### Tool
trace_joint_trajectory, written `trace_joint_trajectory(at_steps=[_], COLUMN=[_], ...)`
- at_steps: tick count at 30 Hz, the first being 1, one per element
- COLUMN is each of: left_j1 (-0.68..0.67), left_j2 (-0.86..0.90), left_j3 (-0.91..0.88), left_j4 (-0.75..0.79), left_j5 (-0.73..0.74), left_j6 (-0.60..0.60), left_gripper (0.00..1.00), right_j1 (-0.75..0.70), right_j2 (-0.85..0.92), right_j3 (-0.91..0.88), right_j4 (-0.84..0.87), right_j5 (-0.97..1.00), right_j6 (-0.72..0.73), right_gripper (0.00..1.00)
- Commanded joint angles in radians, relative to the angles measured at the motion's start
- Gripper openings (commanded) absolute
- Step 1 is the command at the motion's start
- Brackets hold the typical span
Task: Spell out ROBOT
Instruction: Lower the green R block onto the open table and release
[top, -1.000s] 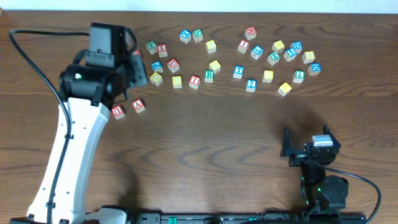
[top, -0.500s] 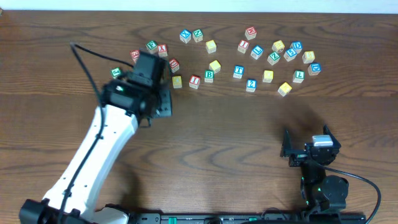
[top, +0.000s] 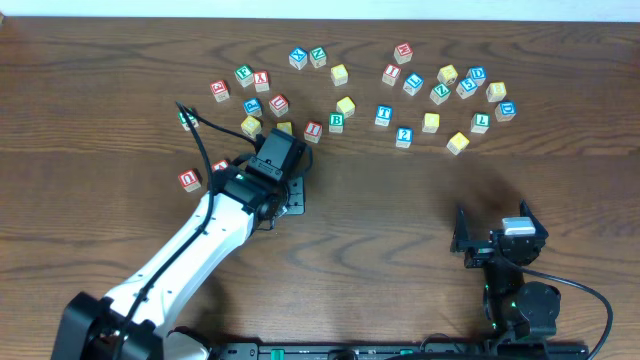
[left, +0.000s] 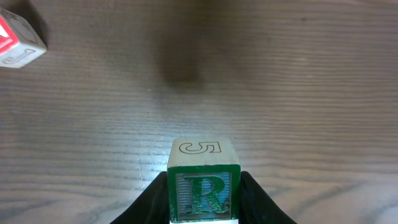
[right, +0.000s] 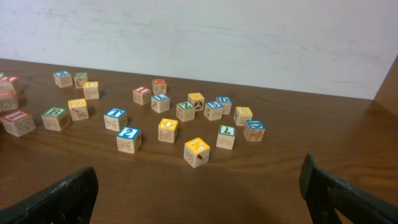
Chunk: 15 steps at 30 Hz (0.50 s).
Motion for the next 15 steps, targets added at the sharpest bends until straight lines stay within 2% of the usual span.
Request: trace_joint_trajectory(at_steps=[1,15], left_j1=[-0.001,-0.001], left_j2=[0.051,0.220], left_j3=[-0.025,-0.025], left_j4=[0.024,0.111], left_j5=[-0.031,-0.031], left_j6=[-0.026,-0.025], left_gripper=[0.24,0.24], right_j1=[-0.007,-0.007], right_j2=[0.000,0.000], right_j3=[-0.001,-0.001], right_j4=[-0.005,-0.005], right_j5=[-0.005,-0.005], right_j6=[0.012,0.012], right_gripper=[0.99,0.99])
